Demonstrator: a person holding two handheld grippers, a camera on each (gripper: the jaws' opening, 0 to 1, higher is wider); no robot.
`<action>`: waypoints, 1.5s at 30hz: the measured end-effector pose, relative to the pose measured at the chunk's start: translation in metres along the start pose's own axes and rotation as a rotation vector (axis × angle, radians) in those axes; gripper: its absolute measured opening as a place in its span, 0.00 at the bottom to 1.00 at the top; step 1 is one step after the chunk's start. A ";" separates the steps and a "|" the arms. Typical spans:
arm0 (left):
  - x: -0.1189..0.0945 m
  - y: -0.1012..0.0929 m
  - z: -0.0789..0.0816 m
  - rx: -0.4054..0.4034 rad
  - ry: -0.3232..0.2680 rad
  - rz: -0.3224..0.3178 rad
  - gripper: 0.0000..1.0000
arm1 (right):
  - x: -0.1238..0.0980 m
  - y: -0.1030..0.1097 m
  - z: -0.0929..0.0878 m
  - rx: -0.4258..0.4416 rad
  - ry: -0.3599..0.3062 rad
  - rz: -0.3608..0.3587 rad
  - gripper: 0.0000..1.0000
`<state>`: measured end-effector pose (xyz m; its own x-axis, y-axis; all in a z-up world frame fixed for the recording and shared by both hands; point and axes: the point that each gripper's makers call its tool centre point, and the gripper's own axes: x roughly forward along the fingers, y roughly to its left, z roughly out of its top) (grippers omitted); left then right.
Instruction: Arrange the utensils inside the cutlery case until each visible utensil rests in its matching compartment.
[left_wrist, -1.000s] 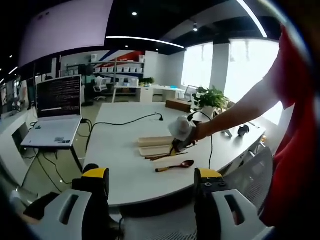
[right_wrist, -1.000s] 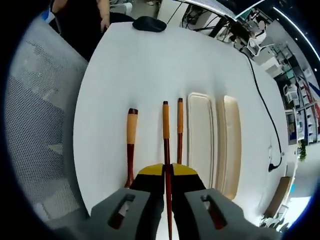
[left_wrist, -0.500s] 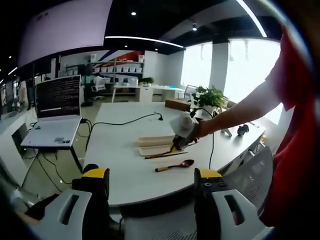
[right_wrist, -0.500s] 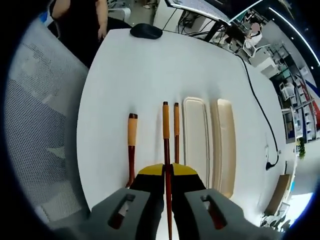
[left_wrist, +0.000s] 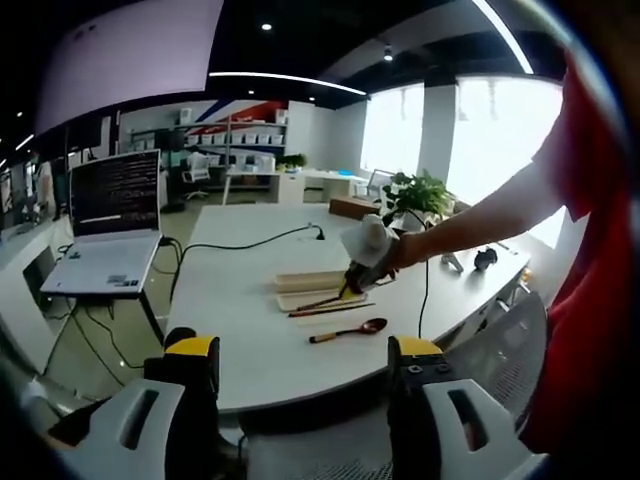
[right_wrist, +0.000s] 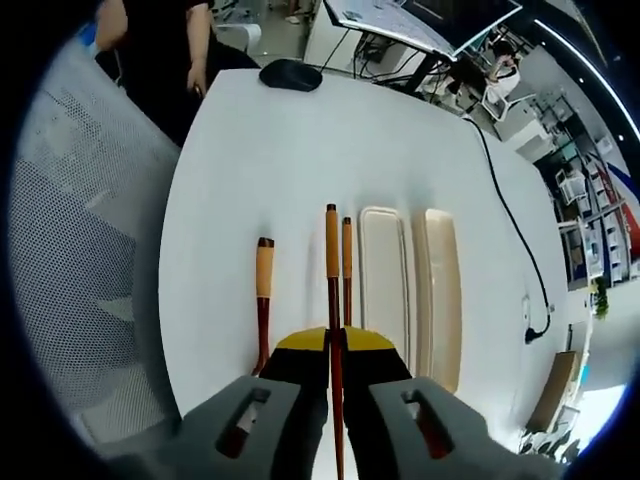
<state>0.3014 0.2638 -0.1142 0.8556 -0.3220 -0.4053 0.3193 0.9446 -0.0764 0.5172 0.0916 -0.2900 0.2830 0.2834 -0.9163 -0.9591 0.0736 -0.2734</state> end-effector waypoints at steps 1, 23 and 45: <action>0.000 0.000 -0.001 0.005 0.005 0.001 0.70 | -0.001 0.000 0.000 -0.001 -0.002 -0.002 0.00; 0.000 -0.002 -0.006 0.000 0.012 -0.007 0.69 | -0.016 0.002 0.007 0.028 -0.029 -0.003 0.00; 0.005 -0.003 -0.010 0.003 0.025 -0.043 0.69 | -0.027 -0.009 0.013 0.000 -0.065 -0.074 0.00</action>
<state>0.3009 0.2597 -0.1252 0.8309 -0.3605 -0.4239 0.3567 0.9297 -0.0915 0.5179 0.0956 -0.2588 0.3517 0.3384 -0.8728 -0.9356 0.0962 -0.3397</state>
